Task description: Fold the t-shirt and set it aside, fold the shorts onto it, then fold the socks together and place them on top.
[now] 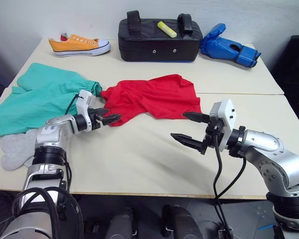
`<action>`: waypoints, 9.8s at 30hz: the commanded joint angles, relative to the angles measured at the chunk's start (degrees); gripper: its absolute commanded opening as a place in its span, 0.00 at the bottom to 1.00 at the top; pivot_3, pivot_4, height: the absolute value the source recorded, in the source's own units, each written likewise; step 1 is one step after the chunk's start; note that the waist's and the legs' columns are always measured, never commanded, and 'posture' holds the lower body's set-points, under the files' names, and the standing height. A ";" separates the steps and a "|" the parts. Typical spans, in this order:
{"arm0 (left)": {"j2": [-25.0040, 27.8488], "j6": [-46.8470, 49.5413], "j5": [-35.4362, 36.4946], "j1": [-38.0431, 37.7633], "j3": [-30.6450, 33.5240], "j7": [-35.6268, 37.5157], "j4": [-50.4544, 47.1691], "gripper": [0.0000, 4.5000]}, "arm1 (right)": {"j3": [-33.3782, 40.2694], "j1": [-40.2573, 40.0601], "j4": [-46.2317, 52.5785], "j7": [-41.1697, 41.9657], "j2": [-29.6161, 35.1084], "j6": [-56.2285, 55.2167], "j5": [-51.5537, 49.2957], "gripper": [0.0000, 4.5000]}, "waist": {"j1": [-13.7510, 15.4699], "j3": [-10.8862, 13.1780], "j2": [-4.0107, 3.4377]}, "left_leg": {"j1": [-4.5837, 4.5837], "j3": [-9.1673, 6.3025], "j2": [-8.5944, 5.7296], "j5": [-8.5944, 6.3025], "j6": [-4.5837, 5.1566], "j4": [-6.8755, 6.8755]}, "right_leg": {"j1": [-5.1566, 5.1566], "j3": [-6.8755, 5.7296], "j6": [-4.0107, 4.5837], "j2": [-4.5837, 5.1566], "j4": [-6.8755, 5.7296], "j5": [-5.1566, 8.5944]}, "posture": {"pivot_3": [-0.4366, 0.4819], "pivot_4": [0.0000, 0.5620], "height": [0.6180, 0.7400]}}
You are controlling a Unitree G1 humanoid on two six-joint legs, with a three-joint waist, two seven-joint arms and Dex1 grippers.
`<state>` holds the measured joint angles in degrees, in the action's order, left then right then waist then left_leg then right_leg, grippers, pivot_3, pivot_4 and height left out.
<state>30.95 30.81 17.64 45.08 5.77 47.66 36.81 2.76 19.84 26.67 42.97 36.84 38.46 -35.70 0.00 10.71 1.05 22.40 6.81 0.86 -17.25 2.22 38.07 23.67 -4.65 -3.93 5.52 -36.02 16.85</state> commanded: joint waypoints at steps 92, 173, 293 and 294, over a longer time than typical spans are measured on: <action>19.34 8.35 10.83 -25.89 0.51 20.79 -44.12 0.00 | -2.91 14.49 -34.71 14.47 2.00 -30.27 27.49 0.02 | -1.69 0.02 -0.01 | 0.07 0.11 0.04 -0.04 -0.13 -0.13 | 0.09 0.12 -0.07 -0.03 0.06 -0.03 | 0.48 0.27 1.00; 35.43 -1.90 7.10 -41.89 -5.60 39.16 -46.54 0.00 | 10.03 -40.75 3.20 22.50 17.61 -27.89 10.77 0.01 | -1.42 0.05 -0.08 | -0.34 -0.03 0.12 -0.33 -0.48 -0.20 | -0.11 0.13 0.25 0.10 0.06 0.15 | 0.48 0.27 1.00; 19.23 4.17 7.17 -2.81 -13.99 33.67 -18.33 0.00 | 13.19 -17.57 -21.97 20.43 20.45 6.31 0.31 0.01 | 1.35 1.08 -0.31 | 0.72 1.95 -0.11 0.17 1.21 1.07 | 0.98 -3.58 0.54 1.77 0.13 -1.89 | 0.48 0.27 1.00; 18.08 3.04 5.96 -1.34 -14.57 33.55 -16.12 0.00 | 12.54 -16.50 -22.29 19.98 20.08 7.08 0.11 0.01 | 1.35 1.08 -0.31 | 0.73 1.98 -0.11 0.17 1.22 1.07 | 0.99 -3.57 0.54 1.77 0.13 -1.89 | 0.48 0.27 1.00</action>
<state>49.23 36.18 25.89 41.95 -8.47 81.39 17.99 15.48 2.40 4.75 63.76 57.36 44.17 -35.18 1.35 11.78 0.74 23.14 8.80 0.76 -17.07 3.45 39.14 24.66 -8.26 -3.39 7.28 -35.87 14.96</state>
